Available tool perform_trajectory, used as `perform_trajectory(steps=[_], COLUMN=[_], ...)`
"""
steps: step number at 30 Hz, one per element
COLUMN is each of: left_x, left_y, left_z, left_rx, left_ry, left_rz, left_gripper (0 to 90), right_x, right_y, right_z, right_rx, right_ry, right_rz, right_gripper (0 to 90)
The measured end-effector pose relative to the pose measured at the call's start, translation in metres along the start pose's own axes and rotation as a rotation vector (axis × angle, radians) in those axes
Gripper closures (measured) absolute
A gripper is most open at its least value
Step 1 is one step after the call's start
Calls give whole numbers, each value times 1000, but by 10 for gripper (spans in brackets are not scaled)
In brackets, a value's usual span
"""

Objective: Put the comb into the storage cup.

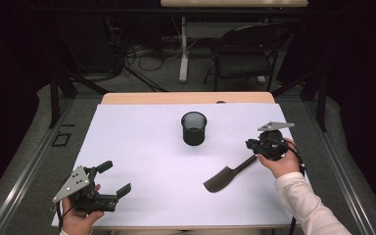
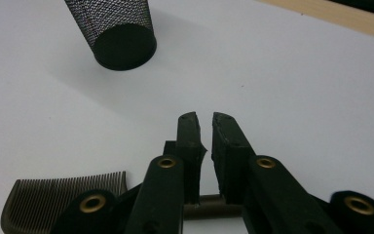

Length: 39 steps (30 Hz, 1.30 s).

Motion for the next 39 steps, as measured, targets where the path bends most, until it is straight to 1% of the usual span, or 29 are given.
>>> perform_trajectory(steps=[3,4,9,12,14,16,18,19,20,24,32,38,39], left_x=[0,0,1,1,1,1,1,1,1,1,1,1,1], left_y=[0,0,-1,-1,-1,-1,-1,-1,-1,-1,-2,-3,-3], left_z=[0,0,1,0,0,0,0,0,0,1,0,0,0], left_rx=[5,5,3,2,1,1,1,2,0,2,2,2,2], left_ry=[4,6,11,8,7,7,8,8,8,12,17,15,15], left_rz=[-5,-5,1,6,6,6,8,10,12,12,16,18,20], left_gripper=[9,9,9,9,9,9,9,9,9,9,9,9,9], right_x=[-1,-2,-2,-2,-2,-2,-1,-1,-1,0,2,4,4], right_y=[-5,-6,-13,-18,-19,-21,-23,-25,-25,-30,-37,-44,-45], right_z=[-3,-4,-8,-12,-13,-15,-17,-19,-19,-22,-26,-27,-26], right_rx=[10,8,11,19,20,22,25,27,27,35,46,51,55], right_ry=[-4,-13,-16,-32,-33,-52,-58,-70,-70,-84,-110,-102,-108], right_rz=[12,21,55,88,91,106,117,137,137,172,252,290,294], right_gripper=[848,849,865,872,876,877,877,878,878,882,891,900,900])
Point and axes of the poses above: each handheld gripper's, and its own axes: y roughly backward along the jaws, x roughly out of its underside, z roughly to its left, the point moved 1 cm from there along -y, roughly forward along the jaws, and after that the axes turned 4 degrees about z, right-handed, at the moved point
